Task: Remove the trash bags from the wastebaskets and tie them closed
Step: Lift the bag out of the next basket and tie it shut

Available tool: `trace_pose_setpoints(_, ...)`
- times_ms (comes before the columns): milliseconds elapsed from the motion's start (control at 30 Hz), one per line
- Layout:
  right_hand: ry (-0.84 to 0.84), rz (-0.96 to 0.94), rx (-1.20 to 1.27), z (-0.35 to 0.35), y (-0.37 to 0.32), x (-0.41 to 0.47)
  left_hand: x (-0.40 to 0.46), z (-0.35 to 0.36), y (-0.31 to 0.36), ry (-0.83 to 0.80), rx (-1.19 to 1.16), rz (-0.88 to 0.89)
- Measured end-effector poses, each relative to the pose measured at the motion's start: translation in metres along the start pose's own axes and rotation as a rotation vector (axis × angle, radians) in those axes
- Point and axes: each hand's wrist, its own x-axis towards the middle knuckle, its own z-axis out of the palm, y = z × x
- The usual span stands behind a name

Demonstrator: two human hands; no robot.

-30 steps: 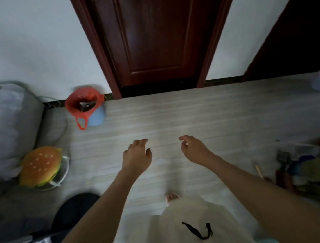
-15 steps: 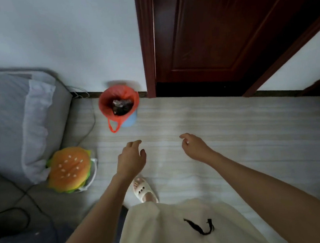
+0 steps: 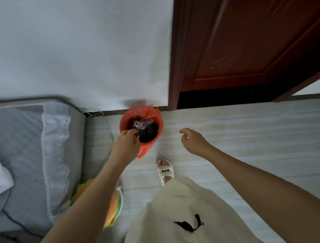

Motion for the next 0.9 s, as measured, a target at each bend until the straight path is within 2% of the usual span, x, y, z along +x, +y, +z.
trace_pose_setpoints(333, -0.013, 0.101, 0.075, 0.013, -0.091, 0.111, 0.129, -0.064, -0.05, -0.147, 0.109, 0.037)
trace_pose_setpoints(533, 0.125, 0.247, 0.212, 0.048, -0.115, 0.163, 0.216, -0.077, -0.078, -0.306, 0.201, 0.213)
trace_pose_setpoints(733, 0.198, 0.397, 0.31, 0.106, -0.106, 0.217, 0.293, -0.047, -0.106, -0.397, 0.339, 0.452)
trace_pose_setpoints(900, 0.257, 0.438, 0.329, 0.165, -0.066, 0.266, 0.342, 0.026, -0.117, -0.407, 0.491, 0.659)
